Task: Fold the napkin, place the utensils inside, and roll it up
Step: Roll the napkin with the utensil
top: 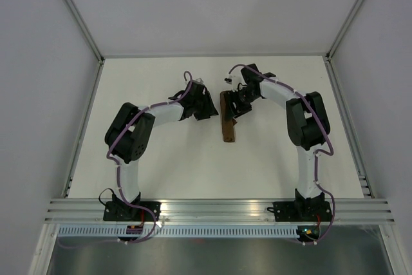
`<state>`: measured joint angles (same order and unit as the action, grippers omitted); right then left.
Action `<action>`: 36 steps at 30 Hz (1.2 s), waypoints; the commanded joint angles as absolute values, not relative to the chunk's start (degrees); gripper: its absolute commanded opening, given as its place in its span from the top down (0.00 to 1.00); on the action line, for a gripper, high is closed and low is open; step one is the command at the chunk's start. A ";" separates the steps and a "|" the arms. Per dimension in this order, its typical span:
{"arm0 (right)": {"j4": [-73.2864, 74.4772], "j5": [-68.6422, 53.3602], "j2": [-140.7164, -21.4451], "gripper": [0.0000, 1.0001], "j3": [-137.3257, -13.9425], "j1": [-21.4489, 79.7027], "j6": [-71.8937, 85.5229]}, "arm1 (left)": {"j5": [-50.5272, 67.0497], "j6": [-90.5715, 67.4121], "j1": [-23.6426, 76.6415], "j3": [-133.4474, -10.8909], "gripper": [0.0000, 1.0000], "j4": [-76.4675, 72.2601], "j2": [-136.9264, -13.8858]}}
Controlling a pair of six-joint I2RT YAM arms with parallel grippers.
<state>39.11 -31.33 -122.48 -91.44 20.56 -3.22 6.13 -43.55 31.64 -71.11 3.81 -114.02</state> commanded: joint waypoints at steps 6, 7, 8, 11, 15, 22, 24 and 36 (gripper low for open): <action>41.13 -36.91 -115.14 0.30 -95.36 18.28 -3.08 | 6.24 -38.50 31.47 -75.94 0.49 6.85 -109.70; 40.96 -37.18 -114.44 0.30 -95.01 17.93 -3.16 | 6.07 -38.15 31.29 -75.94 0.48 7.38 -109.08; 40.52 -37.26 -113.56 0.30 -94.57 17.67 -3.16 | 5.98 -37.45 31.29 -75.76 0.48 7.90 -108.20; 36.49 -37.35 -108.03 0.29 -90.46 15.83 -2.29 | 5.54 -36.04 30.85 -74.19 0.47 8.61 -103.11; 33.93 -36.39 -98.65 0.29 -86.93 11.44 -2.63 | 6.15 -33.58 30.67 -71.81 0.46 10.71 -94.68; 31.11 -32.08 -83.77 0.26 -78.24 3.26 -5.71 | 4.75 -28.13 30.67 -64.26 0.44 17.40 -75.43; 30.94 -30.07 -79.64 0.25 -76.21 1.33 -7.03 | 4.48 -27.34 30.59 -62.94 0.43 19.15 -69.80; 29.44 -28.03 -69.08 0.22 -67.41 -3.69 -9.05 | 5.98 -24.96 30.59 -60.73 0.42 23.20 -59.07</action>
